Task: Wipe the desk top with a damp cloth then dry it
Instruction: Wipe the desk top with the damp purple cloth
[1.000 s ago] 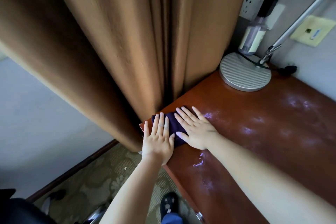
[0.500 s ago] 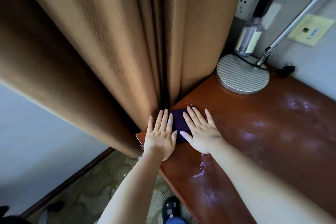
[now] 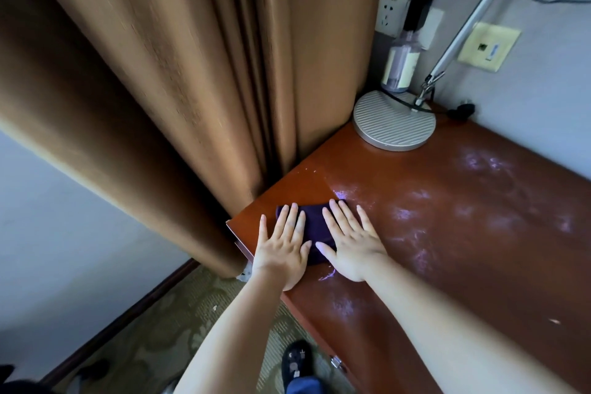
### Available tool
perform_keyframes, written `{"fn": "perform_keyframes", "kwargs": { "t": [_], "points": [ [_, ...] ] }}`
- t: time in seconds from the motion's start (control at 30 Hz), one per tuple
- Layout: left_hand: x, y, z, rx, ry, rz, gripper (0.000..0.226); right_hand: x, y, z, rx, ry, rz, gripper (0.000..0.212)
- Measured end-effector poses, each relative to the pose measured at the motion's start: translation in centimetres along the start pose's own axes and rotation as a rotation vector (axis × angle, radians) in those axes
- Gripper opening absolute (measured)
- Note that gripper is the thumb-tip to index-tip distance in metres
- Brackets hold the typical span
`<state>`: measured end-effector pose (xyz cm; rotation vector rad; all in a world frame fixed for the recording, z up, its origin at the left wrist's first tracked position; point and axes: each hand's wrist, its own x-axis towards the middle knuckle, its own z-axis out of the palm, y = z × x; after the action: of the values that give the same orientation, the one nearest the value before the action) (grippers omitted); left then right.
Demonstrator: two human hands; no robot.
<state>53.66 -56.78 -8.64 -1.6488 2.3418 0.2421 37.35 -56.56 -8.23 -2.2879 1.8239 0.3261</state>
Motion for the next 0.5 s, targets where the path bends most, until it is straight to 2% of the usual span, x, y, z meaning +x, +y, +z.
{"fn": "perform_keyframes", "kwargs": {
  "t": [0.23, 0.5],
  "points": [
    [4.9, -1.7, -1.9, 0.085, 0.004, 0.107, 0.059, 3.3, 1.1, -0.7, 0.059, 0.001, 0.091, 0.094],
    [9.8, -2.9, -3.7, 0.149, -0.026, 0.203, 0.059, 5.8, 2.0, -1.9, 0.057, -0.053, 0.210, 0.064]
  ]
}}
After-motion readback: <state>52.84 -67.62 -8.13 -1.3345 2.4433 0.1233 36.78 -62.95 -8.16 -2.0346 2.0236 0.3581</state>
